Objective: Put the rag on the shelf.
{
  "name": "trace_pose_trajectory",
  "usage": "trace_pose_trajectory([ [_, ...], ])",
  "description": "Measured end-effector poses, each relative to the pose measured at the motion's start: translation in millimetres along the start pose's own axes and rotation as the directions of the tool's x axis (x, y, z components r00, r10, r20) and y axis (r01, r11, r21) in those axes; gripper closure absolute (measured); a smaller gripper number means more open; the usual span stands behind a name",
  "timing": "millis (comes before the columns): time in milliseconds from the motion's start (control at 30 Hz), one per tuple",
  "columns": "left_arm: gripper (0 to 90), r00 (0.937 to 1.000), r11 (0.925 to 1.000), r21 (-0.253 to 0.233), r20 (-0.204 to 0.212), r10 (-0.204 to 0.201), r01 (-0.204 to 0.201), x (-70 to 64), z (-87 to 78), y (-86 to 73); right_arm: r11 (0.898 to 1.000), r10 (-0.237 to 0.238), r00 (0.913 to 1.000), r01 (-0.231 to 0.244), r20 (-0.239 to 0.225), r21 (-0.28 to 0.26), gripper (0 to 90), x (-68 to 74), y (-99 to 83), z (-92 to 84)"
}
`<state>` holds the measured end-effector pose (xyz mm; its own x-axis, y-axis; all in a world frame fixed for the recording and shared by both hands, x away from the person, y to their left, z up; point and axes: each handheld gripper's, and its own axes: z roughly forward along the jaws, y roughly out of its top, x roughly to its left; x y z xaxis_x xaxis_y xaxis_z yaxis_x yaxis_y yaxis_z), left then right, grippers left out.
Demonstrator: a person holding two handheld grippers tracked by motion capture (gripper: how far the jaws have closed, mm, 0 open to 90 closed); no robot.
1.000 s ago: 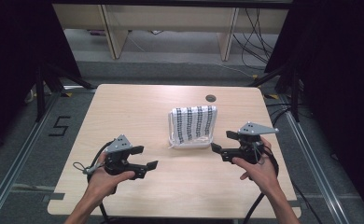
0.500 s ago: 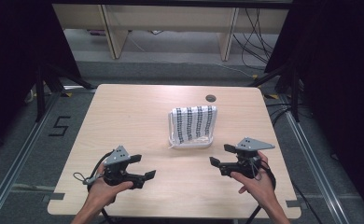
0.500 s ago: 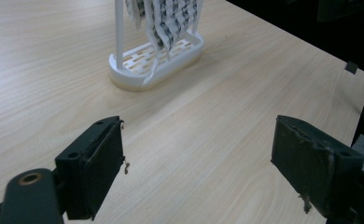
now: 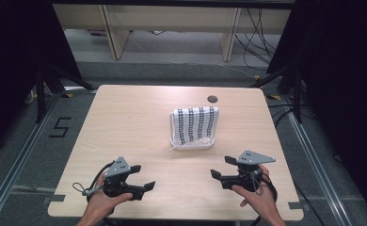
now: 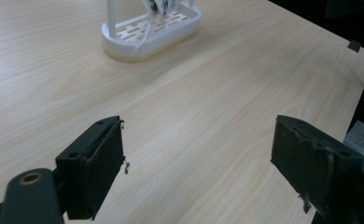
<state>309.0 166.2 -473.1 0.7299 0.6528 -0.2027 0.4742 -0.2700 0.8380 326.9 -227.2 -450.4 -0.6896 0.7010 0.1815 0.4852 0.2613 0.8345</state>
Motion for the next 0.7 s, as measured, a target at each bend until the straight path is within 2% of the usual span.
trace_pose_trajectory([
  [33,16.2,1.0000,1.0000,-0.002,-0.001,0.001,-0.001,-0.5,0.1,-1.9,1.000,-0.025,0.9996,0.025,0.014,0.006,23.6,-1.5,-2.2,-0.5],
  [67,16.2,0.9999,0.9999,0.008,-0.005,0.009,-0.009,-0.6,-0.8,-3.4,1.000,0.010,0.9999,-0.009,-0.006,0.019,23.6,0.7,-5.1,0.3],
  [100,16.2,0.9999,0.9999,0.013,-0.003,0.011,-0.011,-1.0,-1.1,-4.9,1.000,-0.011,0.9999,0.011,-0.007,0.022,23.5,-1.2,-7.2,0.6],
  [133,16.2,1.0000,1.0000,0.005,-0.003,0.006,-0.006,-1.8,-0.4,-6.9,0.999,0.017,0.9999,-0.016,-0.004,0.033,23.4,1.8,-9.8,0.2],
  [167,16.2,0.9998,0.9996,0.021,-0.006,0.019,-0.019,-1.7,-1.3,-8.5,0.999,-0.019,0.9998,0.020,-0.011,0.031,23.2,-0.8,-11.7,1.9],
  [200,16.3,0.9999,0.9999,0.010,-0.008,0.011,-0.011,-3.2,0.0,-11.1,1.000,-0.004,0.9999,0.004,-0.012,0.026,22.8,0.4,-14.5,2.4],
  [233,16.2,0.9997,0.9995,0.023,-0.012,0.023,-0.022,-3.3,-0.2,-13.1,0.999,0.010,0.9999,-0.010,0.004,0.037,22.0,3.3,-16.8,1.2],
  [267,16.3,0.9996,0.9994,0.023,-0.009,0.027,-0.027,-3.3,0.7,-15.5,1.000,-0.015,0.9999,0.015,0.000,0.023,21.2,2.3,-19.3,2.8],
  [300,16.3,0.9996,0.9992,0.035,-0.016,0.022,-0.022,-4.8,0.8,-17.2,0.999,-0.021,0.9997,0.022,-0.013,0.038,19.9,2.1,-21.4,2.9],
  [333,16.3,0.9998,0.9994,0.029,-0.008,0.020,-0.020,-5.5,2.2,-19.6,0.999,0.016,0.9996,-0.015,-0.023,0.045,18.4,4.8,-24.1,2.8],
  [367,16.3,0.9997,0.9990,0.038,-0.003,0.026,-0.026,-6.0,2.5,-21.2,0.999,-0.005,0.9997,0.006,-0.023,0.050,17.5,2.8,-25.2,2.1],
  [400,16.3,0.9995,0.9984,0.047,0.001,0.033,-0.033,-6.6,2.2,-22.8,0.999,-0.004,0.9997,0.005,-0.023,0.042,17.0,2.6,-26.7,1.4],
  [433,16.3,0.9994,0.9985,0.041,0.001,0.036,-0.036,-7.6,2.9,-24.6,0.999,0.032,0.9992,-0.031,-0.023,0.044,16.1,5.4,-28.5,0.2],
  [467,16.3,0.9993,0.9975,0.060,-0.004,0.038,-0.037,-8.8,1.8,-25.3,0.999,0.014,0.9997,-0.013,-0.022,0.037,15.9,4.0,-30.0,0.5],
  [500,16.3,0.9994,0.9983,0.046,-0.007,0.035,-0.034,-10.2,2.7,-26.7,0.999,0.004,0.9995,-0.003,-0.030,0.041,15.9,3.0,-31.2,-1.0],
  [533,16.3,0.9992,0.9981,0.050,-0.013,0.038,-0.037,-11.1,2.1,-27.3,0.998,0.031,0.9990,-0.030,-0.031,0.048,15.9,5.5,-33.1,-2.3],
  [600,16.3,0.9982,0.9964,0.062,-0.008,0.059,-0.058,-10.6,0.8,-28.5,0.999,0.011,0.9994,-0.010,-0.033,0.047,15.9,4.5,-36.0,-3.1],
  [633,16.3,0.9986,0.9967,0.063,-0.007,0.052,-0.052,-11.0,0.7,-29.8,0.998,0.003,0.9995,-0.001,-0.030,0.062,15.9,4.8,-37.1,-4.6],
  [700,16.3,0.9993,0.9980,0.051,-0.004,0.037,-0.037,-12.3,0.0,-32.8,0.997,0.017,0.9994,-0.015,-0.029,0.078,15.9,7.2,-40.1,-5.8],
])
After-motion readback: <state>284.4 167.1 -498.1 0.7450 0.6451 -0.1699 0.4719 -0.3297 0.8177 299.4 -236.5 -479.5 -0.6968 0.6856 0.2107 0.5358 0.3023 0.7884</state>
